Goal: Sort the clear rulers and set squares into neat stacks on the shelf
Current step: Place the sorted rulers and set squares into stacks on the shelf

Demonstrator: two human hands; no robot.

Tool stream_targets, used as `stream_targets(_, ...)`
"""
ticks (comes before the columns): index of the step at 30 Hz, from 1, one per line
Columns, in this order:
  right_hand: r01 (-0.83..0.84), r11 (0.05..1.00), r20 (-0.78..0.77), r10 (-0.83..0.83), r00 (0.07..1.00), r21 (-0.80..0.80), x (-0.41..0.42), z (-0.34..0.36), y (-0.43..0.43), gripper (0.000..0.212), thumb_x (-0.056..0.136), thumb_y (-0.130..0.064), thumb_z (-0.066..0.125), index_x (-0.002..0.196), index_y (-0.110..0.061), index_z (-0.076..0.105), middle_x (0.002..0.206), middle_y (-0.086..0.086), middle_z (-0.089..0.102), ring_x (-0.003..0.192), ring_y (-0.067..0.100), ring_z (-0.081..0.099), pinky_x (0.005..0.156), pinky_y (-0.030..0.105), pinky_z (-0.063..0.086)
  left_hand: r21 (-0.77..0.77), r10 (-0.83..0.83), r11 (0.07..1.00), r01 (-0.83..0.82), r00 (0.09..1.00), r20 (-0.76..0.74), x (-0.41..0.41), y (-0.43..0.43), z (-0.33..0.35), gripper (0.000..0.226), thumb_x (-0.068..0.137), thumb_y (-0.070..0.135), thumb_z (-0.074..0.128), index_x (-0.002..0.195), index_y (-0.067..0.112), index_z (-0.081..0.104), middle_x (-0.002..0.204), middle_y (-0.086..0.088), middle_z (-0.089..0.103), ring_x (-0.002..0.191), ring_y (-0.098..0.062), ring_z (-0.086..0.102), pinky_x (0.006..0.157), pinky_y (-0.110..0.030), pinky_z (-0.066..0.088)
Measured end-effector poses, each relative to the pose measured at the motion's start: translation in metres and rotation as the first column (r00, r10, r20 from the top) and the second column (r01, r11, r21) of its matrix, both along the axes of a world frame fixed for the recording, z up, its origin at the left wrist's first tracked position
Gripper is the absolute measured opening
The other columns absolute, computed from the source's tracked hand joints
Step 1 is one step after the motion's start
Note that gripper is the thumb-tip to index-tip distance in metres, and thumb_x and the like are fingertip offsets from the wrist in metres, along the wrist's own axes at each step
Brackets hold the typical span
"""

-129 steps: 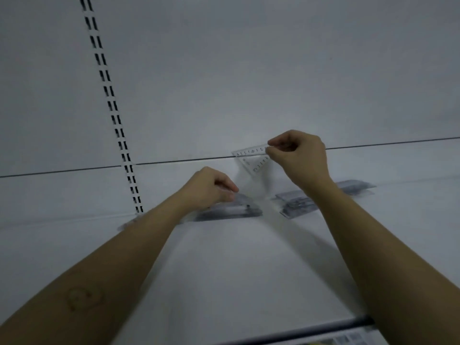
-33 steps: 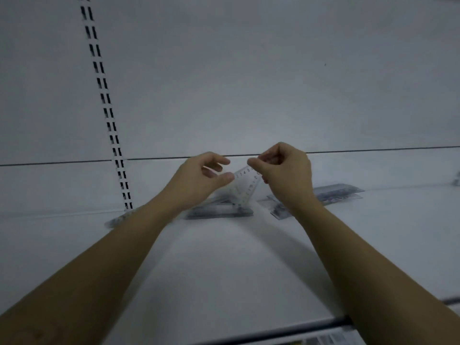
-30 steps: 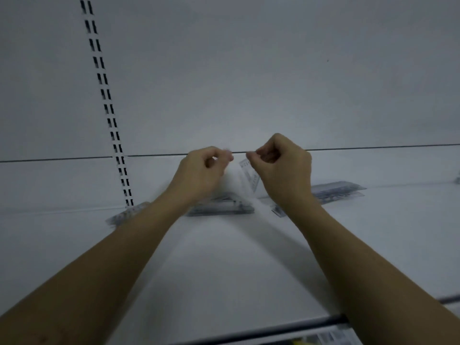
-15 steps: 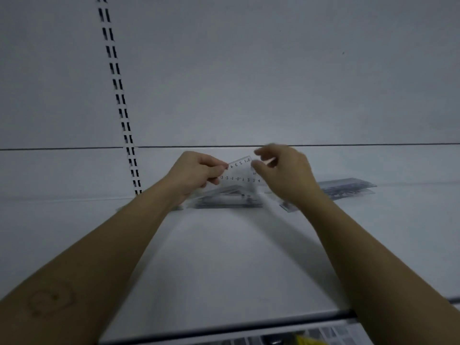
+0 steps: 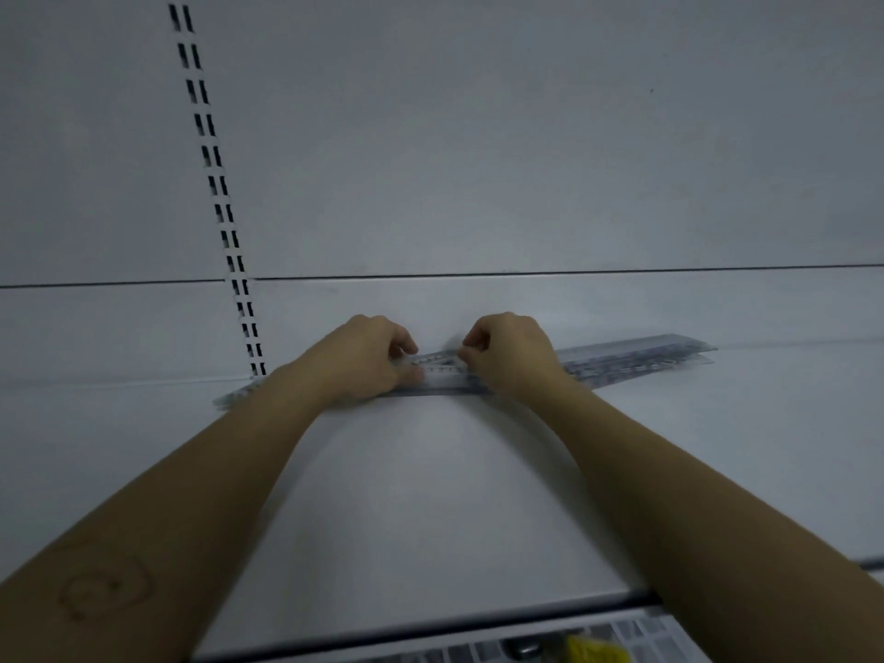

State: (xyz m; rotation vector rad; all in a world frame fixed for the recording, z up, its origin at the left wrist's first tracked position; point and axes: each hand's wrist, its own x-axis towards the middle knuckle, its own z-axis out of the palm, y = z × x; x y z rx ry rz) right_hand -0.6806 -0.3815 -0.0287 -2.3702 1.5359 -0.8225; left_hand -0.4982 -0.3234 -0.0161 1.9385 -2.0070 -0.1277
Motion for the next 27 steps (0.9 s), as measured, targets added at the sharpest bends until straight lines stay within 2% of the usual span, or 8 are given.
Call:
stream_targets(2, -0.064, 0.997, -0.038, 0.066, 0.997, 0.036, -0.004, 0.000, 0.002, 0.032, 0.090, -0.043, 0.059, 0.103, -0.016, 0.069, 0.094, -0.001, 0.067, 0.087, 0.019, 0.060, 0.074, 0.028, 0.046, -0.003, -0.003, 1.000, 0.002, 1.000, -0.006, 0.001, 0.000, 0.000, 0.040, 0.081, 0.048, 0.069, 0.114, 0.025, 0.066, 0.099, 0.008, 0.064, 0.089, -0.009, 0.061, 0.085, -0.028, 0.051)
stream_targets(4, -0.155, 0.981, -0.067, 0.163, 0.984, 0.117, -0.009, 0.002, 0.003, 0.045, 0.085, -0.053, 0.062, 0.115, -0.020, 0.064, 0.100, -0.004, 0.062, 0.088, 0.014, 0.057, 0.076, 0.026, 0.043, -0.010, -0.013, 1.000, 0.013, 1.000, -0.010, 0.001, 0.000, 0.000, 0.033, 0.083, 0.044, 0.069, 0.110, 0.026, 0.067, 0.093, 0.011, 0.063, 0.084, -0.007, 0.060, 0.080, -0.025, 0.050)
stream_targets(8, -0.190, 0.970, -0.158, 0.213, 0.964, 0.150, -0.016, 0.003, 0.002, 0.050, 0.078, -0.045, 0.074, 0.121, -0.025, 0.062, 0.114, 0.001, 0.064, 0.092, 0.015, 0.056, 0.084, 0.026, 0.047, 0.021, -0.052, 0.998, 0.052, 0.999, -0.002, -0.001, 0.001, 0.004, 0.028, 0.082, 0.041, 0.071, 0.106, 0.027, 0.069, 0.092, 0.011, 0.063, 0.083, -0.006, 0.060, 0.079, -0.026, 0.051)
stream_targets(13, -0.169, 0.981, -0.243, 0.187, 0.952, 0.094, -0.013, 0.007, 0.008, 0.048, 0.080, -0.045, 0.072, 0.121, -0.023, 0.062, 0.119, 0.003, 0.064, 0.103, 0.020, 0.059, 0.091, 0.032, 0.049, 0.040, -0.074, 0.996, 0.074, 0.997, 0.002, -0.004, 0.004, 0.006, 0.034, 0.078, 0.027, 0.077, 0.111, 0.026, 0.068, 0.096, 0.008, 0.065, 0.084, -0.007, 0.061, 0.084, -0.029, 0.052)
stream_targets(16, -0.143, 0.989, -0.321, 0.151, 0.935, 0.049, -0.012, 0.013, 0.016, 0.059, 0.082, -0.049, 0.068, 0.133, -0.024, 0.051, 0.130, 0.003, 0.058, 0.112, 0.022, 0.055, 0.093, 0.034, 0.045, 0.040, -0.078, 0.996, 0.077, 0.996, 0.042, -0.004, 0.009, 0.009, 0.045, 0.079, 0.037, 0.075, 0.121, 0.029, 0.061, 0.111, 0.007, 0.063, 0.094, -0.008, 0.060, 0.088, -0.028, 0.050)
stream_targets(19, -0.177, 0.984, -0.310, 0.158, 0.938, -0.034, -0.004, 0.026, 0.028, 0.071, 0.081, -0.052, 0.067, 0.142, -0.026, 0.040, 0.140, 0.001, 0.048, 0.122, 0.023, 0.048, 0.100, 0.036, 0.041, -0.041, -0.044, 0.998, 0.050, 0.990, 0.134, 0.009, 0.030, 0.021, 0.054, 0.080, 0.053, 0.067, 0.129, 0.035, 0.052, 0.125, 0.008, 0.056, 0.110, -0.011, 0.054, 0.095, -0.034, 0.046)
stream_targets(23, -0.330, 0.941, -0.345, 0.285, 0.894, -0.078, 0.036, 0.043, 0.054, 0.076, 0.081, -0.053, 0.066, 0.146, -0.030, 0.033, 0.148, -0.001, 0.038, 0.129, 0.022, 0.042, 0.105, 0.037, 0.038, -0.154, 0.095, 0.986, -0.065, 0.976, 0.197, 0.057, 0.071, 0.030, 0.061, 0.082, 0.058, 0.060, 0.136, 0.033, 0.045, 0.133, 0.008, 0.052, 0.119, -0.013, 0.049, 0.098, -0.034, 0.042)
stream_targets(27, -0.477, 0.876, -0.358, 0.425, 0.832, -0.069, 0.106, 0.056, 0.085, 0.084, 0.080, -0.055, 0.067, 0.149, -0.030, 0.026, 0.152, 0.000, 0.032, 0.135, 0.022, 0.037, 0.110, 0.040, 0.035, -0.161, 0.234, 0.965, -0.206, 0.955, 0.183, 0.121, 0.116, 0.022, 0.065, 0.083, 0.062, 0.056, 0.138, 0.029, 0.044, 0.137, 0.006, 0.050, 0.123, -0.014, 0.046, 0.099, -0.031, 0.038)
